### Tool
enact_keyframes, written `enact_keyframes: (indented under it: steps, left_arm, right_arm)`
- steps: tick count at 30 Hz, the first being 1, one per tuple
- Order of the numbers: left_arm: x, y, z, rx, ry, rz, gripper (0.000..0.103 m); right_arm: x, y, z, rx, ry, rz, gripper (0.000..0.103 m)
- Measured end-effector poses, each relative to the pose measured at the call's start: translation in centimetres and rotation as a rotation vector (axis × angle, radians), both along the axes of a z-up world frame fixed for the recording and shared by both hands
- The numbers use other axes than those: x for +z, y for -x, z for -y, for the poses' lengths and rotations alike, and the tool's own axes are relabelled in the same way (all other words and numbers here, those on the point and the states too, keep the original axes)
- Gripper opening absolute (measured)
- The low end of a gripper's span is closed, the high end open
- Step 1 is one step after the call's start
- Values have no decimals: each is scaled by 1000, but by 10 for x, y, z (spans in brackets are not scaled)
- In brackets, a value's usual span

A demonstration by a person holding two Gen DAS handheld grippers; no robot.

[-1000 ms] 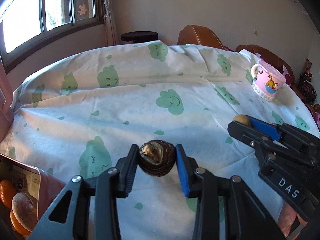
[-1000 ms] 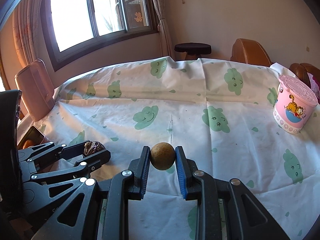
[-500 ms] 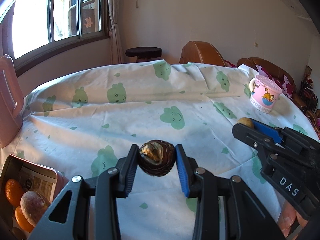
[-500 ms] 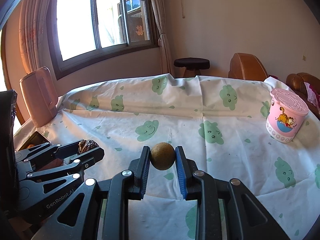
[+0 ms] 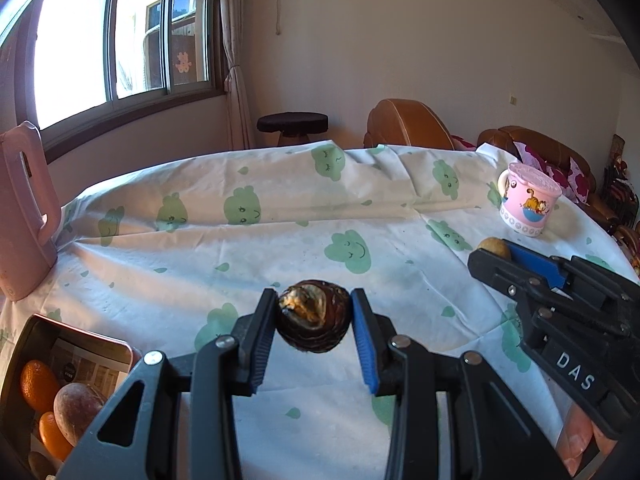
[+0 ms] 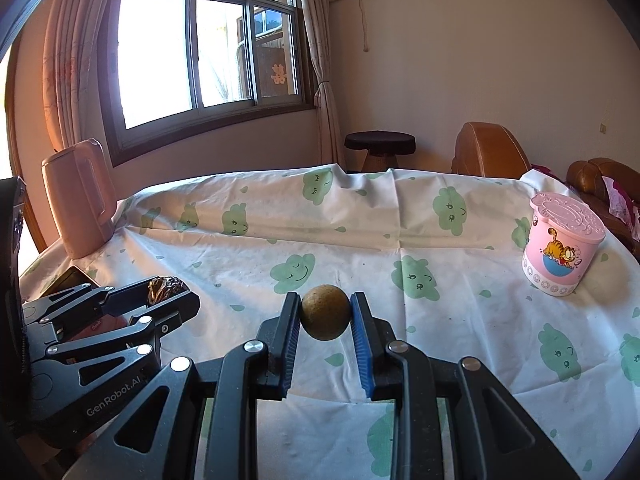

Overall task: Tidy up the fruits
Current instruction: 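Carry the tan fruit and brown piece in both grippers over the gold tin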

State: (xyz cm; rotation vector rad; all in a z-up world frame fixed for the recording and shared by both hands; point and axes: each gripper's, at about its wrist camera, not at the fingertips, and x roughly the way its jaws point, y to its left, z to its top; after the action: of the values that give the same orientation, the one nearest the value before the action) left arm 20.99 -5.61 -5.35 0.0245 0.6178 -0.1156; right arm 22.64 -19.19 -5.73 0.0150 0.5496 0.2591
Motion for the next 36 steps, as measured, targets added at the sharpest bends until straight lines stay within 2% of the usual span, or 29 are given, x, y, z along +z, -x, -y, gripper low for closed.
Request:
enact_keyframes:
  steps: [7, 36]
  left_arm:
    - [3, 6, 2, 8, -17, 35, 39]
    - [15, 29, -7, 57, 8, 161, 39]
  right_arm:
    - [3, 4, 1, -9, 2, 28, 27]
    - [12, 25, 0, -35, 26, 138, 27]
